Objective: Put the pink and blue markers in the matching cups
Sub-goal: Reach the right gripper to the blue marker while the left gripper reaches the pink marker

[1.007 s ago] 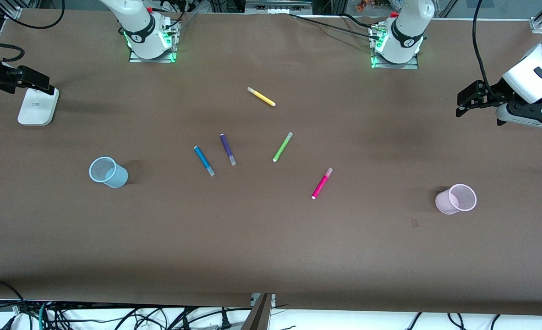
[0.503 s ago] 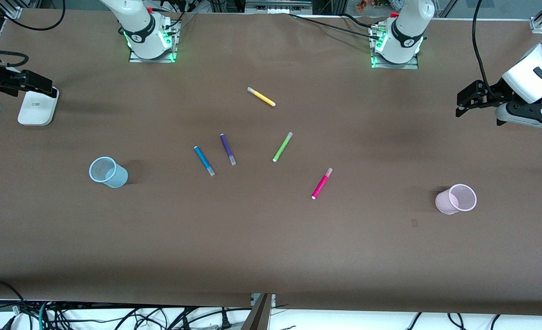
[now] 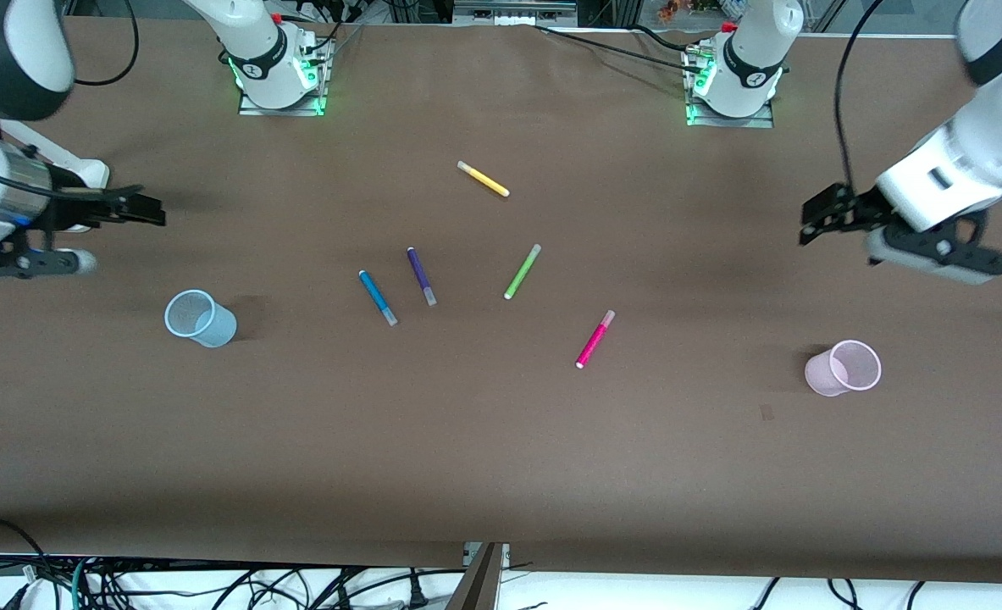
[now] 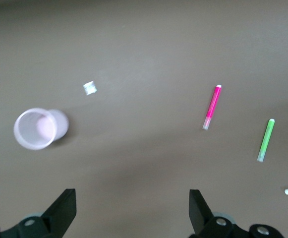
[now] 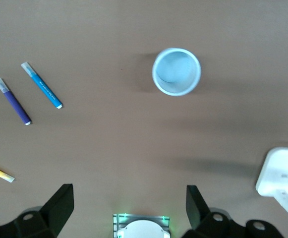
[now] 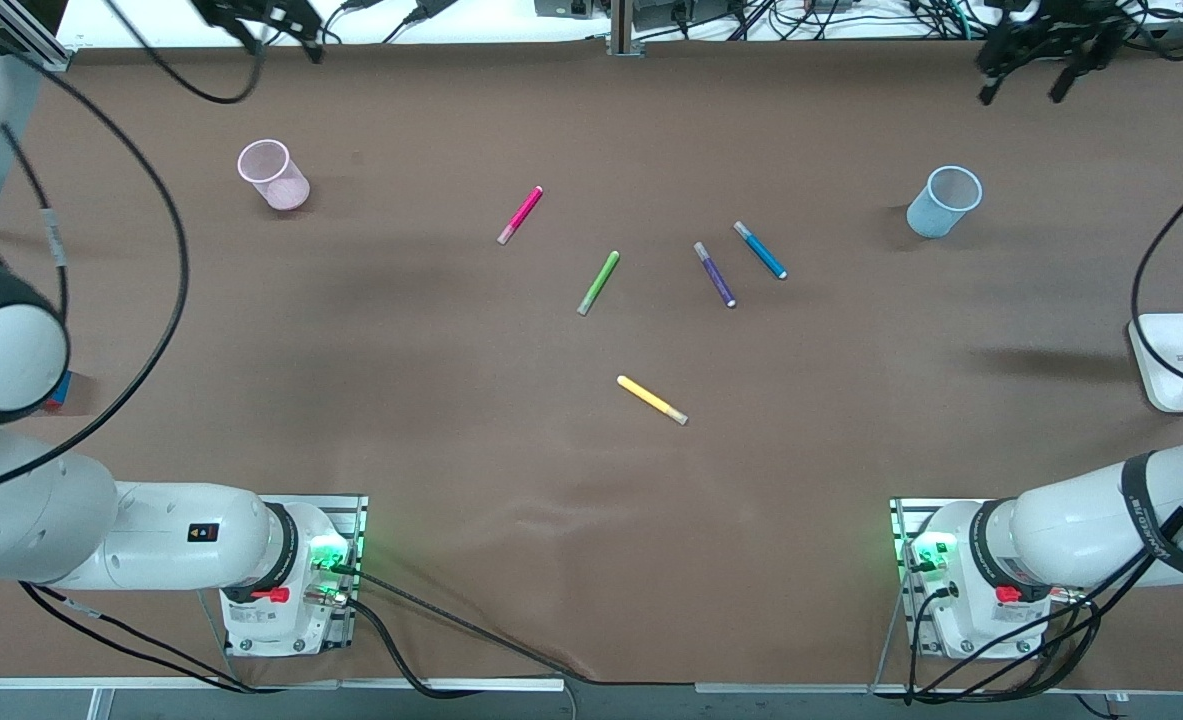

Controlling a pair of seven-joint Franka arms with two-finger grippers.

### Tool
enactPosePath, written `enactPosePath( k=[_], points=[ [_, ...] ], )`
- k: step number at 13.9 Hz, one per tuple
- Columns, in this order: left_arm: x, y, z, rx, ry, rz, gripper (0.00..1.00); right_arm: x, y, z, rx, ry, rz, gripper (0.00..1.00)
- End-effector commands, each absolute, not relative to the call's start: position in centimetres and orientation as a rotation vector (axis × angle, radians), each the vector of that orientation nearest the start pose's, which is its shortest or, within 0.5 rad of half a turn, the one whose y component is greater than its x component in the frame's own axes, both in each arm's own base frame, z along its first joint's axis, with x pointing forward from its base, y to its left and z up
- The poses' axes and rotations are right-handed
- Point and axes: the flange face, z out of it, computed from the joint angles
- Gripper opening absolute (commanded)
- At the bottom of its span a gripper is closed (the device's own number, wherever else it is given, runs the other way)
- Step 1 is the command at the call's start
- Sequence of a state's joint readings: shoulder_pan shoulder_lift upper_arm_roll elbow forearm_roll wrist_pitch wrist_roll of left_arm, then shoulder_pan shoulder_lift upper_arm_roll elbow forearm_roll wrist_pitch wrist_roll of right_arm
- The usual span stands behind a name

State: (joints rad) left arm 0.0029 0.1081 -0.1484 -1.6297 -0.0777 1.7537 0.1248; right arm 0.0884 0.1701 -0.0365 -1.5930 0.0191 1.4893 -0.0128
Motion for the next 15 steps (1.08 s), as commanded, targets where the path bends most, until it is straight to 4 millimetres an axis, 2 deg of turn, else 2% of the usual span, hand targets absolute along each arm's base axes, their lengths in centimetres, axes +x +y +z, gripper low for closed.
enactPosePath(
  k=[1,2,5,7,10,12,15],
  points=[
    [61.2,-12.8,50.5,-3.240,0.487,-0.026,1.00,59.5,7.9,48.5,-3.094,-0.204,0.456,1.00],
    [62.1,-13.4,48.4,-3.247,0.495,-0.014,1.00,60.0,9.9,46.9,-3.103,-0.255,0.452,1.00],
    [63.5,-18.7,40.9,-3.269,0.596,0.026,1.00,61.4,14.8,42.2,-3.110,-0.371,0.415,1.00],
    [63.3,-21.9,36.2,-3.264,0.616,0.065,1.00,62.0,17.6,39.0,-3.107,-0.438,0.383,1.00],
    [61.1,-24.9,30.8,-3.249,0.619,0.044,1.00,62.0,21.8,34.8,-3.101,-0.531,0.371,1.00],
    [59.0,-26.0,27.0,-3.231,0.601,-0.020,1.00,61.9,23.7,32.0,-3.096,-0.575,0.361,1.00],
    [57.2,-28.3,22.9,-3.184,0.606,-0.002,1.00,61.7,26.3,28.6,-3.068,-0.645,0.328,1.00]
  ],
)
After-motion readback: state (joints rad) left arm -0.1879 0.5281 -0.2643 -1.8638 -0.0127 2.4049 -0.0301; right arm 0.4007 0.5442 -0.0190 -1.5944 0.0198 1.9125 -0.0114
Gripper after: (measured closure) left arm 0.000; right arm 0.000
